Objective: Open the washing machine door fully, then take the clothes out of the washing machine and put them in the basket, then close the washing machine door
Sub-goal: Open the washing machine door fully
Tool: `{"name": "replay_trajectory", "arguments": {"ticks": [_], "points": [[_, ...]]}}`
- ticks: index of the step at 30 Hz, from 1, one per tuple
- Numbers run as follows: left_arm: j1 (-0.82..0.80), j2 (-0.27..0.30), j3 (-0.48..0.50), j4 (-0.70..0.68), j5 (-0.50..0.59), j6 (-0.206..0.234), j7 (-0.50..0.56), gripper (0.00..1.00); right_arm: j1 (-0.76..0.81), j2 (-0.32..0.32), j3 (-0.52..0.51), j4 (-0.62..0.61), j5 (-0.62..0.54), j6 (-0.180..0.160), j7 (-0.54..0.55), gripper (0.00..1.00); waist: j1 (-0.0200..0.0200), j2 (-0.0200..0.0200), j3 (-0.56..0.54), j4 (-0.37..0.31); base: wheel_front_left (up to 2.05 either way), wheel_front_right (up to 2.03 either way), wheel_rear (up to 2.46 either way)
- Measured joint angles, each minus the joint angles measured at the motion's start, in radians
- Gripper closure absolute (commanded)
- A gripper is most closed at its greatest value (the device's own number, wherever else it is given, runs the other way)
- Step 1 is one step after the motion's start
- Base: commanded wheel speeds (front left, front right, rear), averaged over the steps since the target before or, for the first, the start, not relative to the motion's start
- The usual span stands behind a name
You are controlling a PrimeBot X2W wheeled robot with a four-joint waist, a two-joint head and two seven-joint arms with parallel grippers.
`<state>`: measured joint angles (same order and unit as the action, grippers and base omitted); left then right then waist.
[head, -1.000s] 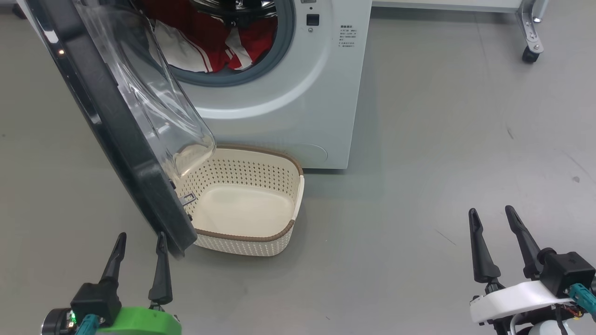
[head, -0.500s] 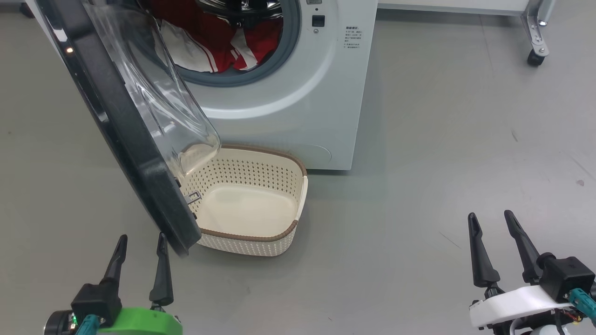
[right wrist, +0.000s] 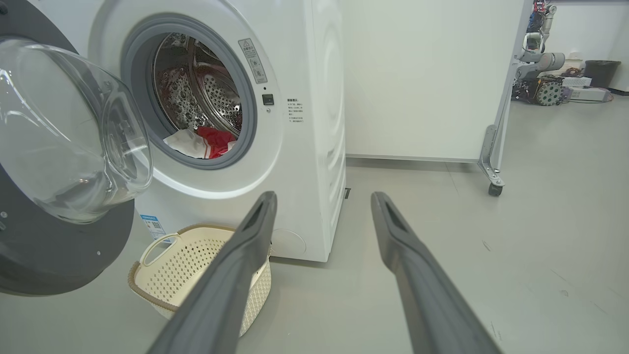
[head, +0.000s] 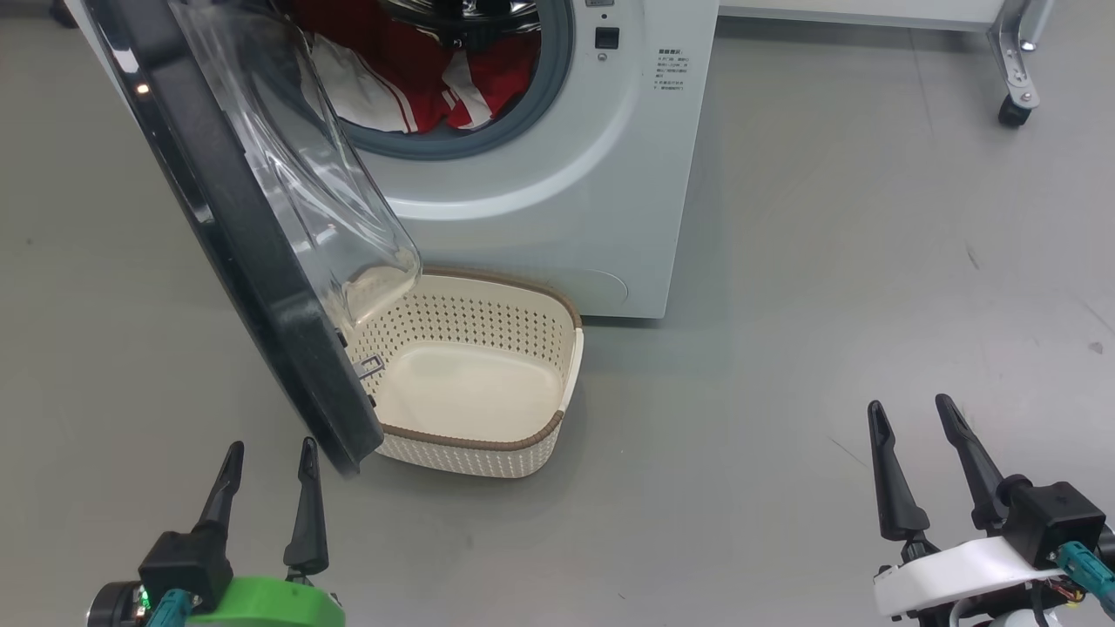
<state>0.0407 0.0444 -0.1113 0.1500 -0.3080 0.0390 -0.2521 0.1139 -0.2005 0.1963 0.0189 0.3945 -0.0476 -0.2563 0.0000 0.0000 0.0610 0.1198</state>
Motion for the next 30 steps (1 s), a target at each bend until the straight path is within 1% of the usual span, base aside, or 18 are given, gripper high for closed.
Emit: {"name": "replay_trajectory", "arguments": {"ticks": [4,5,6,9,14,20,24,26,30], "points": [[0.0,0.0,-0.001,0.006,-0.003,0.0,0.0,0.0,0.001,0.003,-0.002,0.003,-0.011,0.005,0.0,0.0,0.0,0.0,0.0,0.004,0.0,0.0,0.0],[0.0,0.0,-0.002,0.01,-0.01,0.0,0.0,0.42,0.002,0.004,-0.002,0.004,-0.011,0.006,0.0,0.0,0.0,0.0,-0.001,0.005,0.0,0.0,0.0],[0.0,0.0,-0.003,0.012,-0.009,0.0,0.0,1.0,0.002,0.005,-0.003,0.004,-0.011,0.007,0.0,0.0,0.0,0.0,-0.001,0.006,0.0,0.0,0.0],[0.0,0.0,-0.005,0.014,-0.006,0.0,0.0,1.0,0.002,0.011,-0.007,0.009,-0.019,0.014,0.0,0.0,0.0,0.0,-0.002,0.008,0.0,0.0,0.0],[0.0,0.0,-0.001,0.008,-0.006,0.0,0.0,1.0,0.003,0.016,-0.014,0.013,-0.02,0.016,0.0,0.0,0.0,0.0,-0.003,0.01,0.0,0.0,0.0],[-0.01,0.0,0.026,-0.043,-0.006,0.0,0.0,1.0,0.009,0.026,-0.02,0.015,-0.028,0.028,0.0,0.0,0.0,0.0,-0.003,0.014,0.0,0.0,0.0],[-0.047,-0.001,0.052,-0.101,-0.006,0.006,0.0,1.0,0.015,0.03,-0.024,0.017,-0.031,0.03,0.0,0.0,0.0,0.0,-0.001,0.018,0.0,0.0,0.0],[-0.07,-0.002,0.067,-0.136,-0.006,0.006,0.0,1.0,0.015,0.03,-0.028,0.019,-0.034,0.037,0.0,0.0,0.0,0.0,0.0,0.019,0.0,0.0,0.0],[-0.131,-0.003,0.096,-0.211,-0.005,0.009,0.0,1.0,0.015,0.034,-0.039,0.021,-0.037,0.037,0.0,0.0,0.0,0.0,-0.001,0.02,0.0,0.0,0.0]]}}
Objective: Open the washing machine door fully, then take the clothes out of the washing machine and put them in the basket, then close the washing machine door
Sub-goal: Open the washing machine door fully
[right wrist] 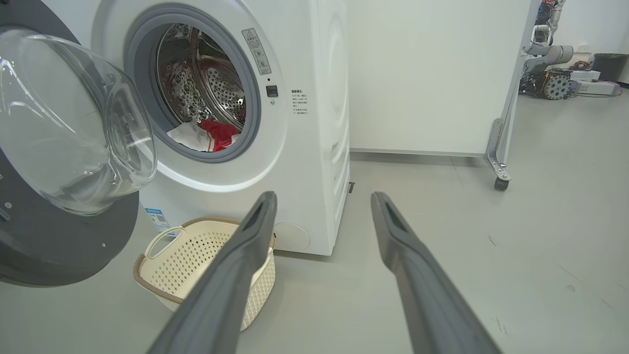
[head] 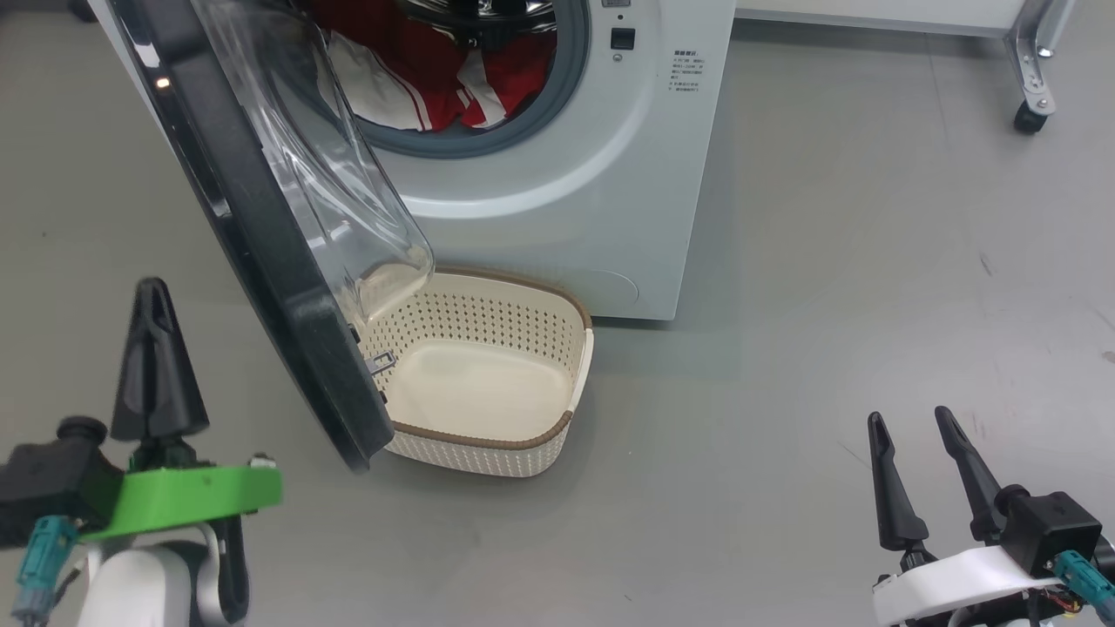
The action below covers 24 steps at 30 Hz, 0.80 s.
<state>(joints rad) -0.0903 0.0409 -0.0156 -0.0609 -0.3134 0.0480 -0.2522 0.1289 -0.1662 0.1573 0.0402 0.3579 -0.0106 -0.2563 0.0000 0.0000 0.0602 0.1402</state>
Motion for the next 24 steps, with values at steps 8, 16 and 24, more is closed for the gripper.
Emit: {"name": "replay_trajectory", "arguments": {"ticks": [8,16,24], "points": [[-0.074,-0.001,-0.031,-0.051,0.039,-0.012,-0.005,1.0,0.0,0.035,0.011,0.019,0.0,0.02,0.0,0.0,0.0,0.0,-0.015,-0.009,0.0,0.0,0.0],[-0.117,0.0,-0.116,-0.041,0.054,-0.044,0.011,1.0,-0.001,0.05,0.012,0.031,-0.008,0.03,0.0,0.0,0.0,0.0,-0.017,-0.033,0.0,0.0,0.0],[-0.128,0.0,-0.188,0.025,0.091,-0.046,0.093,1.0,-0.007,0.056,0.01,0.038,-0.018,0.045,0.0,0.0,0.0,0.0,-0.006,-0.068,0.0,0.0,0.0]]}}
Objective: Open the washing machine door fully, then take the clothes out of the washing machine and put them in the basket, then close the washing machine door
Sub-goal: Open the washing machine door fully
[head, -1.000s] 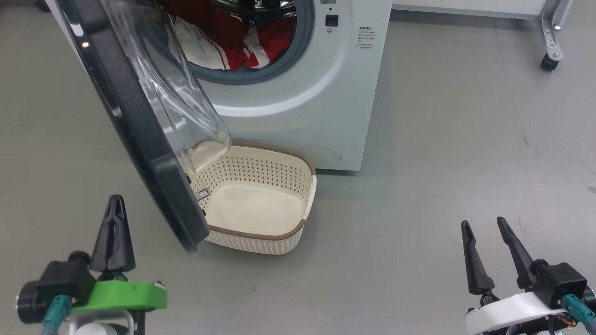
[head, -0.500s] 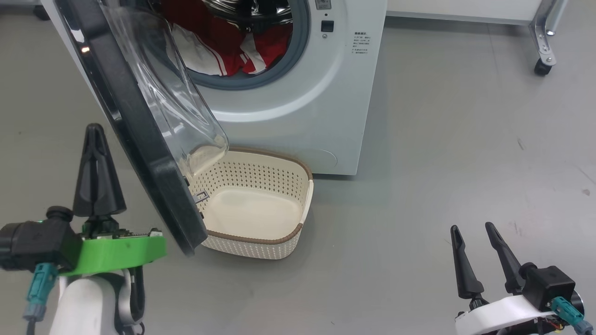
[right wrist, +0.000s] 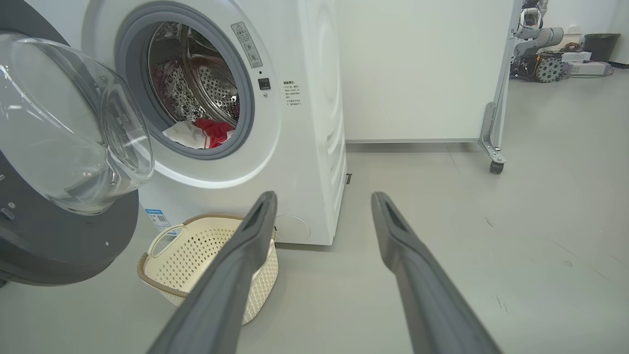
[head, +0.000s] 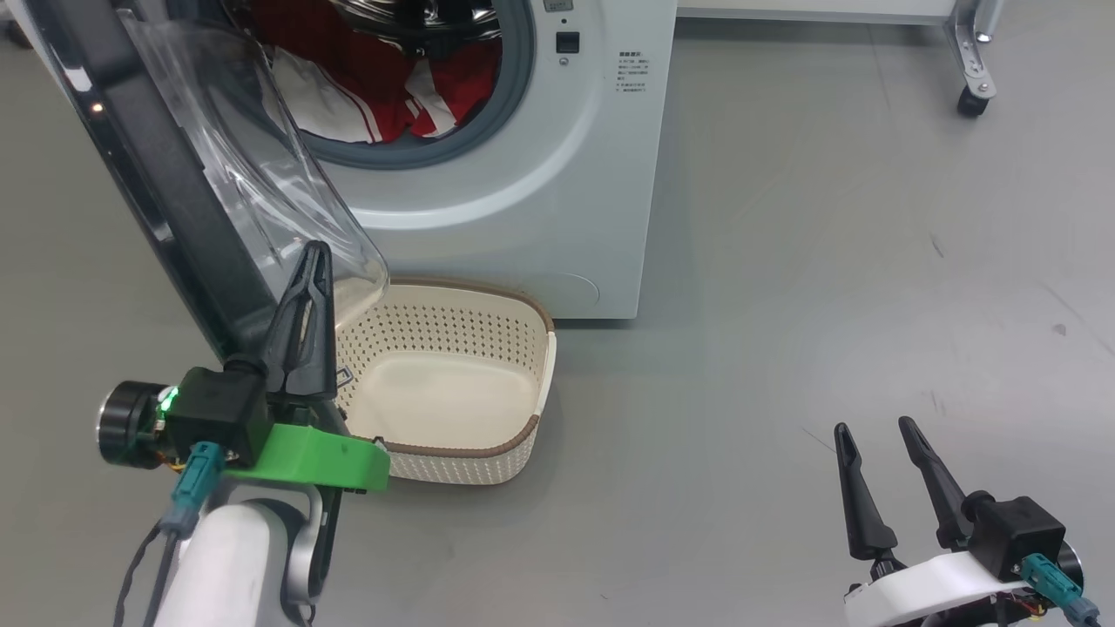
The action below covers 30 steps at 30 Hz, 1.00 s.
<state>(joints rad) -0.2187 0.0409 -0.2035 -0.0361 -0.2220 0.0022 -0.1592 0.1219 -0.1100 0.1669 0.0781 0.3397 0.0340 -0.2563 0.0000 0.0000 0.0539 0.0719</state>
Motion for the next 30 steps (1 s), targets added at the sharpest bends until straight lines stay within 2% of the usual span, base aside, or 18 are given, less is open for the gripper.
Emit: {"name": "replay_trajectory", "arguments": {"ticks": [9,15,23,30], "points": [[0.003,0.0,-0.036,0.118,0.003,0.0,0.091,1.0,-0.011,0.009,-0.013,0.01,-0.008,0.009,0.0,0.0,0.0,0.0,0.014,-0.043,0.0,0.0,0.0],[0.01,0.0,-0.028,0.192,-0.004,0.022,0.139,1.0,-0.012,0.016,-0.028,0.014,-0.008,0.009,0.0,0.0,0.0,0.0,0.022,-0.065,0.0,0.0,0.0],[0.01,-0.001,0.008,0.255,-0.054,0.055,0.158,1.0,-0.012,0.02,-0.04,0.026,-0.008,0.017,0.0,0.0,0.0,0.0,0.031,-0.071,0.0,0.0,0.0],[0.007,-0.001,0.014,0.284,-0.066,0.063,0.158,1.0,-0.011,0.023,-0.056,0.037,-0.017,0.018,0.0,0.0,0.0,0.0,0.035,-0.066,0.0,0.0,0.0]]}}
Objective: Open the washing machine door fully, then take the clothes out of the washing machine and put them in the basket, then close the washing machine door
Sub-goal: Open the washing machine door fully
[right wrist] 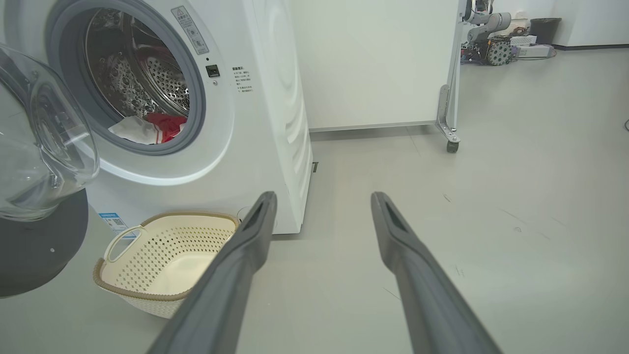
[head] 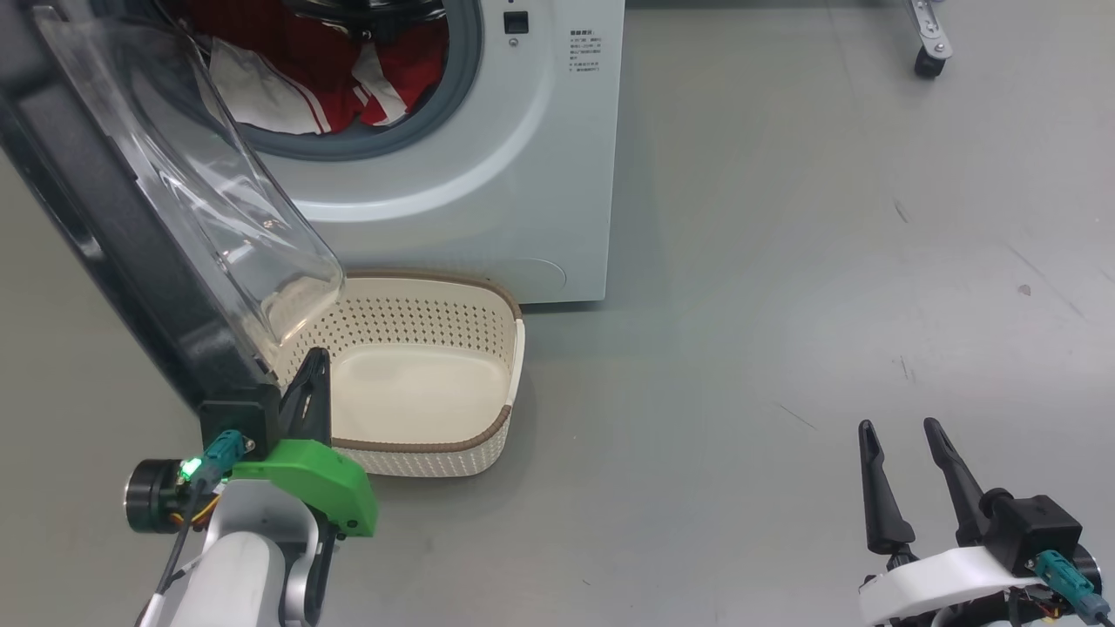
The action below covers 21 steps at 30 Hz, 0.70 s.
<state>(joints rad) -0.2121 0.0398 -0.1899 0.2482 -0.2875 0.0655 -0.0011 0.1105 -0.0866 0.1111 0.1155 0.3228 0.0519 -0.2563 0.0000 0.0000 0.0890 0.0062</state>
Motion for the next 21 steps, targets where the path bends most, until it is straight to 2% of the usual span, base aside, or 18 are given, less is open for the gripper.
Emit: {"name": "replay_trajectory", "arguments": {"ticks": [15,21], "points": [[-0.011,-0.01,-0.016,0.056,-0.004,0.0,-0.024,1.0,0.001,0.009,-0.006,0.017,-0.009,0.018,0.0,0.0,0.0,0.0,-0.011,0.057,0.0,0.0,0.0],[-0.013,-0.015,-0.007,0.068,-0.039,0.0,-0.037,1.0,0.002,0.01,-0.008,0.021,-0.017,0.019,0.0,0.0,0.0,0.0,-0.016,0.089,0.0,0.0,0.0]]}}
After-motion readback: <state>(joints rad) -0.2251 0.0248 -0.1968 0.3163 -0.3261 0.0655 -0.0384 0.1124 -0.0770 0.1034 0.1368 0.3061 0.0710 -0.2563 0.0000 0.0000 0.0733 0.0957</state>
